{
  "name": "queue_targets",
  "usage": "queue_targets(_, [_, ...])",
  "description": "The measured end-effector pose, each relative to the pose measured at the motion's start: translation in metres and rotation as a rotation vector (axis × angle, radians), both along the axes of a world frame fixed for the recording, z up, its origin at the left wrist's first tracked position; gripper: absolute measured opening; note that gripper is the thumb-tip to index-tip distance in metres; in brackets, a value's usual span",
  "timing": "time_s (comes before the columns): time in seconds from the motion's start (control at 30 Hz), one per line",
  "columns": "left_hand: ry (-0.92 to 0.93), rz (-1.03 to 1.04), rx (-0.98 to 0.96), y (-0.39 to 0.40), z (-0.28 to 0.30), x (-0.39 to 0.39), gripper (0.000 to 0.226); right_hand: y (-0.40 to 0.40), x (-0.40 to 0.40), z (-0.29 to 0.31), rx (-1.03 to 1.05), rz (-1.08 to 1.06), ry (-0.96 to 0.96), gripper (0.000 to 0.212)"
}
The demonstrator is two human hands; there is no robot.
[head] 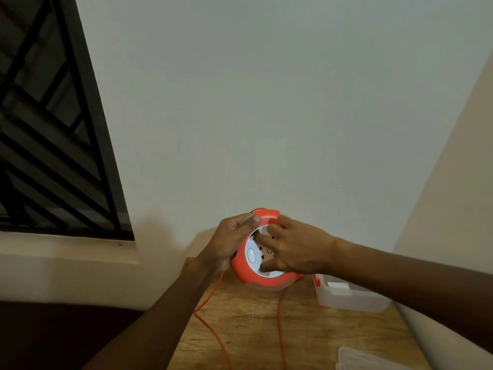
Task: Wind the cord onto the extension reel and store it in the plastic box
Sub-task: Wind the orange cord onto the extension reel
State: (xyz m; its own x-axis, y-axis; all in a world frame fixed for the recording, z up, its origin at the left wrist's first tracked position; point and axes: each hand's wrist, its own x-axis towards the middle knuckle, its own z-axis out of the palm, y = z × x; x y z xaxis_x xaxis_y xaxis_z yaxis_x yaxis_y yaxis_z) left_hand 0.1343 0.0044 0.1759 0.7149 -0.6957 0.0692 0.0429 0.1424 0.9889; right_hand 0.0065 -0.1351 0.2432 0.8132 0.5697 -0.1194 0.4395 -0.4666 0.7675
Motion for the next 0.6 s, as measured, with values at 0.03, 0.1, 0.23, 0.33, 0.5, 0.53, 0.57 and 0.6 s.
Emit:
queue_targets(0.03, [0.012,0.007,-0.019,0.0,0.001,0.0,0.021,-0.001,0.0,0.001,0.011,-0.024,-0.014,0.042])
queue_targets(0.1, [0.036,0.032,-0.061,-0.001,0.003,0.001,0.021,-0.003,0.001,0.004,0.043,-0.082,-0.024,0.055])
queue_targets(0.23, [0.031,0.084,-0.11,-0.006,0.008,0.001,0.018,-0.004,0.003,0.005,0.161,-0.206,-0.168,0.08])
queue_targets(0.33, [0.068,0.141,-0.148,-0.01,0.01,0.0,0.021,0.0,0.005,0.002,0.343,-0.268,-0.313,0.066])
queue_targets(0.5, [0.083,0.239,-0.222,-0.018,0.014,-0.001,0.018,0.012,0.012,0.001,0.905,-0.561,-0.421,0.06])
queue_targets(0.53, [0.074,0.254,-0.22,-0.018,0.013,-0.001,0.019,0.013,0.013,0.0,1.168,-0.646,-0.382,0.055])
queue_targets(0.57, [0.071,0.265,-0.216,-0.017,0.011,0.0,0.021,0.014,0.014,-0.002,1.452,-0.725,-0.308,0.051])
queue_targets(0.6, [0.078,0.272,-0.215,-0.016,0.008,0.001,0.023,0.015,0.013,-0.005,1.676,-0.77,-0.226,0.051])
